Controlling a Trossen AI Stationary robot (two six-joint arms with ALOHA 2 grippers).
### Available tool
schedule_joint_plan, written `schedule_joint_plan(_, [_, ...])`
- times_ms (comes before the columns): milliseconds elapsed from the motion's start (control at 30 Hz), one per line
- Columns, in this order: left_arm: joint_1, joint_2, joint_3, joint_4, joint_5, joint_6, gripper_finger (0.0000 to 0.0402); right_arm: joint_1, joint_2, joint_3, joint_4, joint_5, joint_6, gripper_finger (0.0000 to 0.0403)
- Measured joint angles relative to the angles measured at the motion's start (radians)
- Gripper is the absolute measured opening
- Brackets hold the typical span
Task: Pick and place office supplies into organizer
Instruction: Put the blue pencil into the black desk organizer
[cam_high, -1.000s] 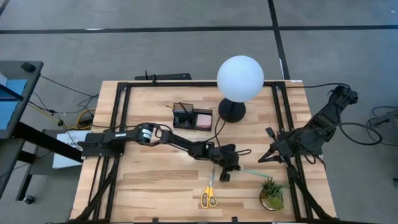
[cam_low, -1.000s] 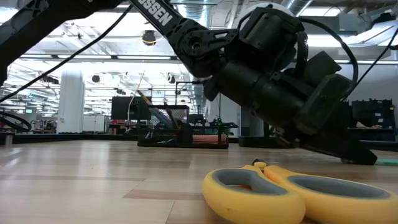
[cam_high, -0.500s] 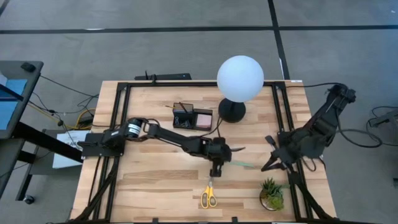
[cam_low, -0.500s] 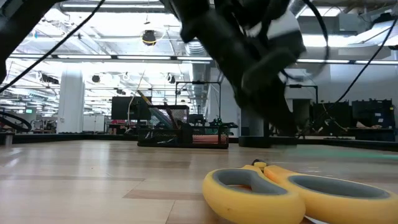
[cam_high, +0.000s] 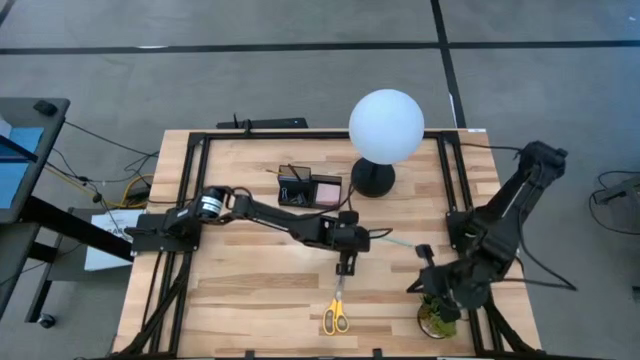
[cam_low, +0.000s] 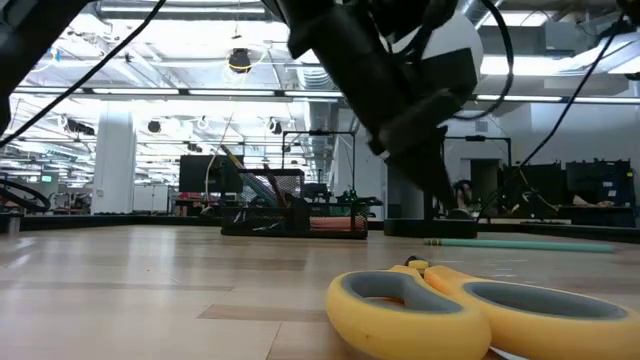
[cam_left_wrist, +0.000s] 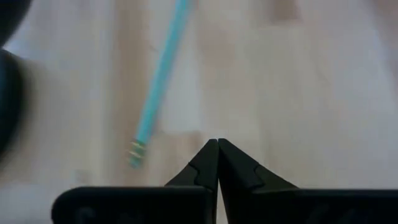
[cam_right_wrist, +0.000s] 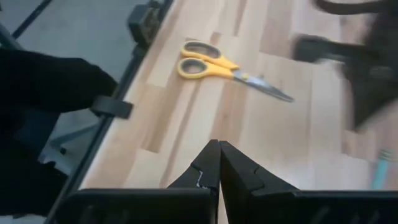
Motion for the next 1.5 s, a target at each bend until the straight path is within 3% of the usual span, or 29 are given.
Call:
schedule_joint_plan(100, [0.023, 0.0, 0.0, 0.089, -0.072, 0.016, 0.0013, 0.02, 0.01, 0.0, 0.035, 0.006, 0.0, 0.0])
schedule_joint_plan(267, [0.096, -0.001, -0.02, 0.186, 0.043, -0.014, 0.0065, 0.045, -0.04, 0.0, 0.047, 0.038, 0.0, 0.0])
schedule_joint_plan(400, [0.161, 0.0, -0.083, 0.24, 0.029, -0.011, 0.0114, 0.065, -0.102, 0.001, 0.047, 0.095, -0.021, 0.0])
schedule_joint_plan(567, [0.243, 0.021, -0.164, 0.379, 0.264, -0.097, 0.0155, 0.066, -0.148, 0.002, 0.048, 0.113, -0.035, 0.0])
schedule_joint_plan(767, [0.238, 0.092, -0.178, 0.496, 0.293, -0.09, 0.0164, 0.066, -0.162, 0.002, 0.039, 0.116, -0.043, 0.0])
schedule_joint_plan(1033, [0.2, 0.115, -0.175, 0.486, 0.199, -0.082, 0.0164, 0.066, -0.162, 0.002, 0.021, 0.115, -0.043, 0.0])
schedule_joint_plan(1200, [0.176, 0.115, -0.174, 0.461, 0.217, -0.166, 0.0165, 0.066, -0.162, 0.002, 0.017, 0.114, -0.043, 0.0])
schedule_joint_plan(1500, [0.067, 0.114, -0.174, 0.378, 0.058, -0.307, 0.0165, 0.067, -0.162, 0.002, 0.016, 0.106, -0.036, 0.0])
